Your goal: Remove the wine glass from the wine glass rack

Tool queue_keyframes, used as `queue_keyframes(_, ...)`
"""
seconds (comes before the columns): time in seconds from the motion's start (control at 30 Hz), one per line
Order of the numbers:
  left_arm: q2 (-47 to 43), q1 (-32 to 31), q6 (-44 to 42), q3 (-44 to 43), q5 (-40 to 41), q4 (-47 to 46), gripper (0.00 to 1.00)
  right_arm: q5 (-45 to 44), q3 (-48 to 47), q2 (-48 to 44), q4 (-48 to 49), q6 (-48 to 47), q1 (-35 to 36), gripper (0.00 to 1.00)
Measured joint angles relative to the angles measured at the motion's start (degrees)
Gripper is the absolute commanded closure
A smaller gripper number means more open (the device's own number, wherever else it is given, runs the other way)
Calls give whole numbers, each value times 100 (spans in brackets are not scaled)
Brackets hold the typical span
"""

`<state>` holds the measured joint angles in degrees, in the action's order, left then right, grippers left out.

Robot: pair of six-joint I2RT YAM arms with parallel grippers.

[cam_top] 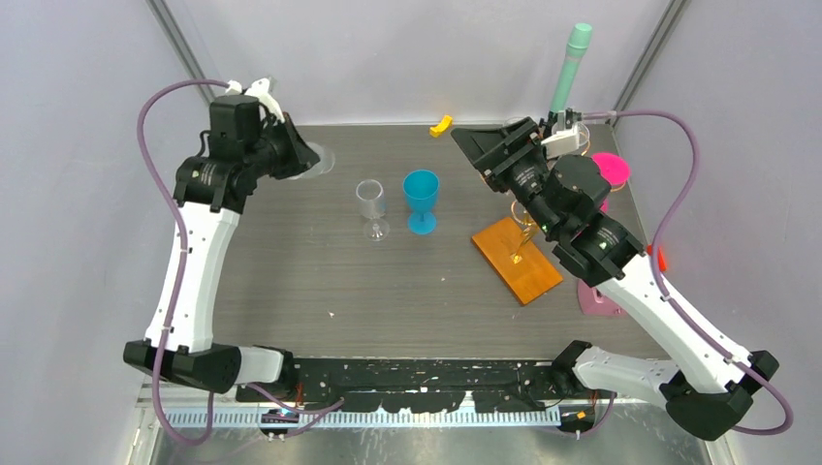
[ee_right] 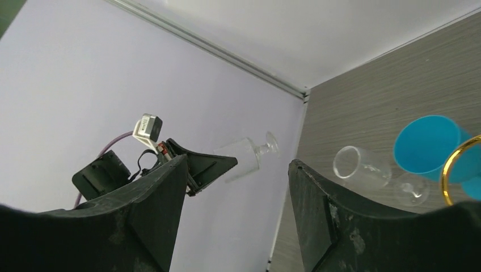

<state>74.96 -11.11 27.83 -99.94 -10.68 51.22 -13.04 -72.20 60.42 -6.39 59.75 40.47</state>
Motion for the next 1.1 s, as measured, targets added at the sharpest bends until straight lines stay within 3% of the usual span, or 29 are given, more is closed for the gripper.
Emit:
queue_keyframes(0.23,575,4,-603,402,984,839,100,-306,-35,-197,-428,-533,0,32)
queue_keyframes(0.6,2085,-55,-509,1062,887,822,100,-619,-48,-485,-979,-741,0,32)
queue_keyframes(1.1,2747,-286,-96,1320,911,136,100,-859,-37,-883,-1257,-772,0,34)
